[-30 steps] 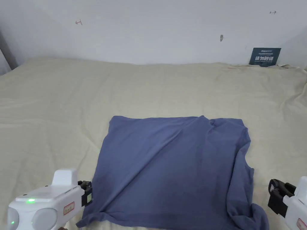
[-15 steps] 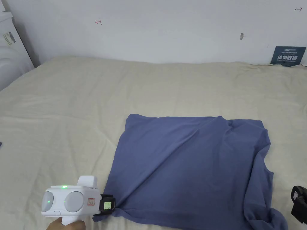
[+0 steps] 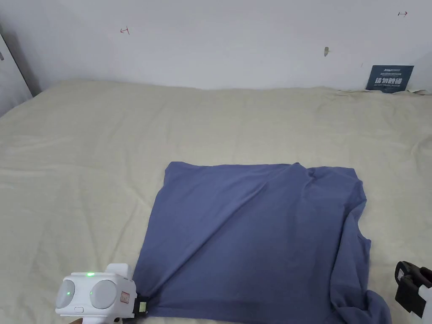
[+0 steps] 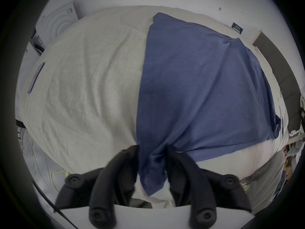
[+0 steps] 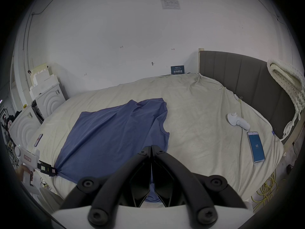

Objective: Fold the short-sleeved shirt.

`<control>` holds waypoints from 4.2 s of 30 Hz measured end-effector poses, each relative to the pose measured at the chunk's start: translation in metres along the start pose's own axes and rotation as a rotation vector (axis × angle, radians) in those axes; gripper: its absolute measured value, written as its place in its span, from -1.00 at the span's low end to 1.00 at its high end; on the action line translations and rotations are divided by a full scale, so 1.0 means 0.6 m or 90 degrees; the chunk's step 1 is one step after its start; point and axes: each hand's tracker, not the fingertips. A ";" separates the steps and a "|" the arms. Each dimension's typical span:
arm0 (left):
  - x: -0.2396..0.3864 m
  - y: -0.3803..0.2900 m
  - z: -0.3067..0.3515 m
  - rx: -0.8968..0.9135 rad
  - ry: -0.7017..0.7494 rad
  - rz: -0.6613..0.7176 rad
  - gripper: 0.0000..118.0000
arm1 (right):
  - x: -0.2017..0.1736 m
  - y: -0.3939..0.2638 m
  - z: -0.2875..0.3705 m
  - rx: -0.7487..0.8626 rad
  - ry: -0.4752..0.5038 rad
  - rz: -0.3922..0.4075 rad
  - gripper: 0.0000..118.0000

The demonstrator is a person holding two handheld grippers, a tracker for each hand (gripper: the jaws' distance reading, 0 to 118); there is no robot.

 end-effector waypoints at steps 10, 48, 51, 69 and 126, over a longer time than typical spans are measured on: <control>-0.018 -0.008 0.062 0.082 -0.050 0.004 -1.00 | 0.018 -0.010 -0.036 -0.081 -0.011 0.001 -0.99; -0.046 0.006 0.097 0.137 -0.128 0.105 -1.00 | 0.105 -0.072 -0.058 -0.165 -0.021 -0.210 -0.93; -0.054 0.030 0.110 0.158 -0.142 0.122 -1.00 | 0.091 -0.042 -0.053 -0.134 -0.013 -0.201 -0.93; -0.007 0.269 0.046 0.190 -0.064 0.037 -1.00 | -0.002 0.157 -0.235 -0.074 -0.034 0.011 -0.93; 0.008 0.204 0.030 0.180 -0.009 -0.015 0.19 | 0.026 0.152 -0.091 0.065 0.015 0.016 0.41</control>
